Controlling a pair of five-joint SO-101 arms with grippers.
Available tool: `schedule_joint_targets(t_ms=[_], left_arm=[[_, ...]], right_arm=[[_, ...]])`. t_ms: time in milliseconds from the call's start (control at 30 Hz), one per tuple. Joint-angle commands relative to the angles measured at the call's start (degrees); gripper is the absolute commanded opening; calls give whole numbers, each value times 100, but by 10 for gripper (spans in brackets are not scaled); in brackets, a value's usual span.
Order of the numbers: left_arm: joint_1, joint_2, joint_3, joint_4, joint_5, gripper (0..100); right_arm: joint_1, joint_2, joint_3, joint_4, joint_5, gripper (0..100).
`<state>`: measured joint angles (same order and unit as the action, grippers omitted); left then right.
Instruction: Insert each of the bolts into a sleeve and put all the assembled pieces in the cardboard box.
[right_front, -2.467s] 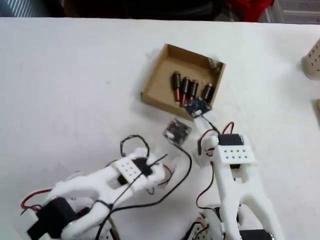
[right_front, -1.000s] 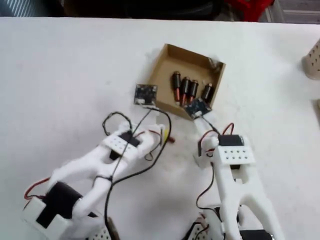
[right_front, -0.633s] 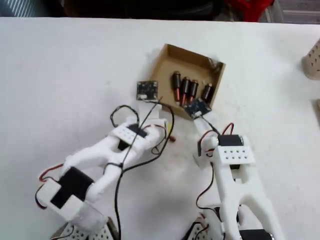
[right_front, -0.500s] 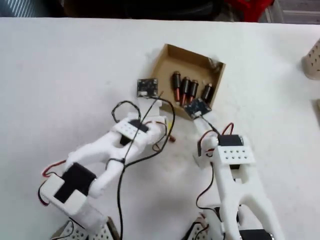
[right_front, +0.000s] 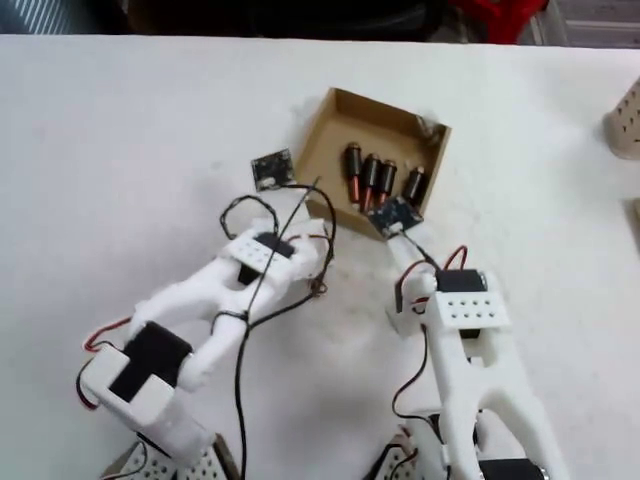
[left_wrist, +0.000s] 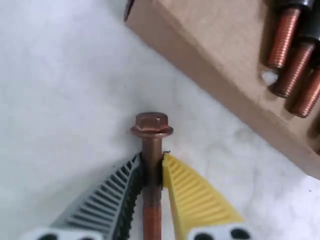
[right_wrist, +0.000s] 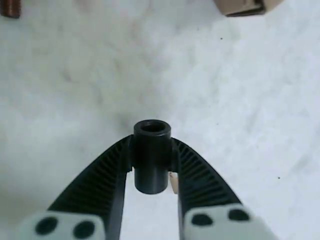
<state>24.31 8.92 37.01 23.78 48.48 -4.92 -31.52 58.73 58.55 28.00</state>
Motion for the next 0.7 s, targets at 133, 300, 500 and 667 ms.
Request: schedule_joint_targets(t_ms=[133, 300, 500, 667], left_arm=[[-286, -629, -114, 1090, -615, 64], [-418, -910, 97, 1178, -651, 106], [-321, -989, 369, 1231, -677, 363], [-435, -980, 325, 1240, -695, 308]], right_arm=[[13, -198, -26, -84, 9, 17], [13, -198, -26, -84, 9, 17], [40, -198, -26, -84, 9, 17], [48, -198, -26, -75, 9, 17]])
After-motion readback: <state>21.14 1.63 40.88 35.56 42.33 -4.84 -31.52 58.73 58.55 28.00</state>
